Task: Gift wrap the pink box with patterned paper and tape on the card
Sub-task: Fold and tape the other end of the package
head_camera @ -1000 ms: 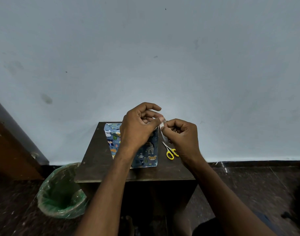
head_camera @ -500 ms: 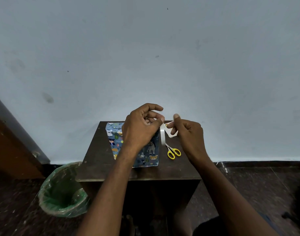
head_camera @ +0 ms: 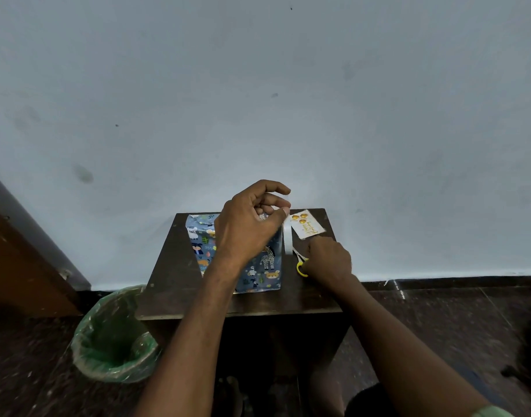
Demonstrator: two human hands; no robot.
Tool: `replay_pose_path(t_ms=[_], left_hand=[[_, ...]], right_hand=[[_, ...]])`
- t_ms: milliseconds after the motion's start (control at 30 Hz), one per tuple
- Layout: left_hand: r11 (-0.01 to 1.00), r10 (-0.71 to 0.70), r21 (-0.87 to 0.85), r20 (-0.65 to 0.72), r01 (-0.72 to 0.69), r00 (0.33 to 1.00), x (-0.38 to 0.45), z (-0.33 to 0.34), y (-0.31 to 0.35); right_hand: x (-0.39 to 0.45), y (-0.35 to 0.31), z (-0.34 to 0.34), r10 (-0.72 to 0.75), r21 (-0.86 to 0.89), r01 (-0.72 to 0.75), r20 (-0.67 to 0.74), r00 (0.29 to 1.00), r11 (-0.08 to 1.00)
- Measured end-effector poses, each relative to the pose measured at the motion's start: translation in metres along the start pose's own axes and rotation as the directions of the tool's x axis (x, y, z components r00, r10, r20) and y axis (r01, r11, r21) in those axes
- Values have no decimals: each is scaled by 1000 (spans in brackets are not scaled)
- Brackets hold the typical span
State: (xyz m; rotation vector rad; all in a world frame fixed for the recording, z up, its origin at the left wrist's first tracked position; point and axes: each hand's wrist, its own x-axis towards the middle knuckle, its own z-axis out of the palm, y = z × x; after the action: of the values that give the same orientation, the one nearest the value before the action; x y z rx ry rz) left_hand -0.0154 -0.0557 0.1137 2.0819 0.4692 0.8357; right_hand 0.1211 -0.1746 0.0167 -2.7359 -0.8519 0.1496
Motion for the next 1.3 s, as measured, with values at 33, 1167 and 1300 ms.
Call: replay_pose_path(t_ms=[33,1167,1300], left_hand=[[1000,3,1,-4,-3,1000,0,0,0],[992,-9,-129,-64,1,998,3,1,-4],[993,-17,-114,-74,9,997,2,2,-2]], right_hand=[[0,-1,1,-8,-11,8,-12,1000,1000],[-13,-21,-50,-248,659,501,-444,861,561],[-12,-20,-50,-269,548,554,-515,814,626]])
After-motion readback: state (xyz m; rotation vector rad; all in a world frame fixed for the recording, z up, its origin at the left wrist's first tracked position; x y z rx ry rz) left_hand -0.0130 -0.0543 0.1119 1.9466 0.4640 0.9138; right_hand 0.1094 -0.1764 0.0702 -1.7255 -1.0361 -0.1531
